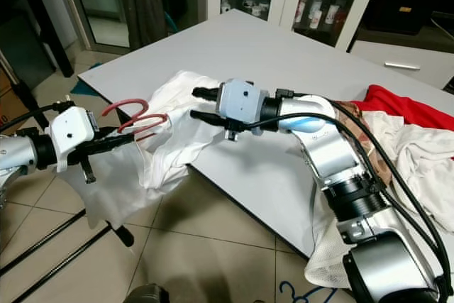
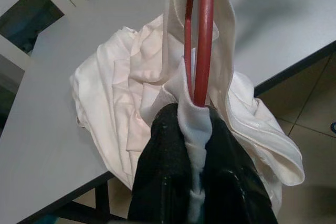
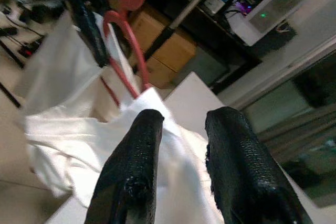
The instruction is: Hang hanger
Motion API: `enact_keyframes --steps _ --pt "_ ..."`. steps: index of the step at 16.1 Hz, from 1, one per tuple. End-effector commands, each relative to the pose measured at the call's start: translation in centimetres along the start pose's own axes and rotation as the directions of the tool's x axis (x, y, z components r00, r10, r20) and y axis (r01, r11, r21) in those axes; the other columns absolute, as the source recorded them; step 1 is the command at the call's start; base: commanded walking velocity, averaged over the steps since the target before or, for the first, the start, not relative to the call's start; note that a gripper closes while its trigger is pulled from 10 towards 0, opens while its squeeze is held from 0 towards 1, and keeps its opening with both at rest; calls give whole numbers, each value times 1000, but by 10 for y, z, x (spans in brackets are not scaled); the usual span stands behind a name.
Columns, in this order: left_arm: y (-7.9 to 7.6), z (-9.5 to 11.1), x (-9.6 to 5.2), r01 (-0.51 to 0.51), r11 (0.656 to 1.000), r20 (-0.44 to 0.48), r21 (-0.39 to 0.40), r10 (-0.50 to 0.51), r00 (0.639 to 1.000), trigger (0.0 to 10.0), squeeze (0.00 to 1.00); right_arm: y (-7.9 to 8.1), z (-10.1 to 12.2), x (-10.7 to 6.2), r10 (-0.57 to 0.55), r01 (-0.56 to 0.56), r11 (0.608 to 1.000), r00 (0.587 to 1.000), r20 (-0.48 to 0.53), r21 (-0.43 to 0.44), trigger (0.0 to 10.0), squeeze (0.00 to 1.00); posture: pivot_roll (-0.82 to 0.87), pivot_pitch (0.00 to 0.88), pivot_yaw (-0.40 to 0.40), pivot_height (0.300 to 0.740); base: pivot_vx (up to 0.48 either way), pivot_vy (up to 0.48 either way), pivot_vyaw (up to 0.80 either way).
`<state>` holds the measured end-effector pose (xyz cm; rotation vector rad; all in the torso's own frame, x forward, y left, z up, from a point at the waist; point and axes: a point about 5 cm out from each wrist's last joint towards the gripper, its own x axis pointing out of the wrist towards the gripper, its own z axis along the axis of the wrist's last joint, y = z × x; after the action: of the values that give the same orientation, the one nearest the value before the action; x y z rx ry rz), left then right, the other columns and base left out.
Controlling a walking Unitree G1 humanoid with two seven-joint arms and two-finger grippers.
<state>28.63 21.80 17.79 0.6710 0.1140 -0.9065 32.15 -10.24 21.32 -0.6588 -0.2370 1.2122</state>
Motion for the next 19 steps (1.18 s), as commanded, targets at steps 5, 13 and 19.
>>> enact_keyframes --steps 5,13,19 --pt "6 7 2 -2 999 20 52 1 1000 0 0 4 -8 -4 28 -29 1000 998 -62 -4 10000 0 87 0 5 740 0 0 0" --pt "-6 10 3 89 991 21 104 -91 996 0 0 10 -30 9 -6 -1 999 986 -168 -39 10000 0 99 0 5 740 0 0 0" --pt "-11 23 12 111 980 110 164 -130 985 0 0 30 -35 20 91 -93 996 983 -161 -8 2745 0 99 0 5 740 0 0 0"
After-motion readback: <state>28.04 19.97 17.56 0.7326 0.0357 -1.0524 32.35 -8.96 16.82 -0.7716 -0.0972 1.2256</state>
